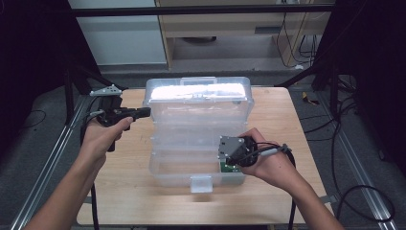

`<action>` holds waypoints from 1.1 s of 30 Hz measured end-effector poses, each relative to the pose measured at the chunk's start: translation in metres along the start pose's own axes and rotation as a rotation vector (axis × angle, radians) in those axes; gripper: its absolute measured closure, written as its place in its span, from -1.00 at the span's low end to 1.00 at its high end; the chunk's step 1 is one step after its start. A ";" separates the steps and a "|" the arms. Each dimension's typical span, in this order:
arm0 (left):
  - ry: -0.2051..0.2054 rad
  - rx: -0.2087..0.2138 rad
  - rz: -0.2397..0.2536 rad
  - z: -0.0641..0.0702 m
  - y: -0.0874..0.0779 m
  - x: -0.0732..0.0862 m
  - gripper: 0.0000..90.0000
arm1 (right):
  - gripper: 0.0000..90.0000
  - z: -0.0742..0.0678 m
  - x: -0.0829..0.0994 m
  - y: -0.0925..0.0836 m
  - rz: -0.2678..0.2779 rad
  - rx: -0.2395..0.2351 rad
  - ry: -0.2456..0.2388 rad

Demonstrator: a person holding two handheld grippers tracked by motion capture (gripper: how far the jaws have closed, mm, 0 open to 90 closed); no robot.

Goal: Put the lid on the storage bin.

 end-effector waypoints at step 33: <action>0.036 0.050 0.013 0.022 -0.003 0.042 1.00 | 0.06 -0.005 0.004 -0.020 0.051 0.030 0.224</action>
Point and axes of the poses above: each handheld gripper's, and its own axes: y roughly forward along the jaws, x roughly out of its underside, z roughly to its right, the point moved 4 cm from there along y, roughly forward along the jaws, and after that the axes turned 14 degrees about x, right-handed, at the moved point
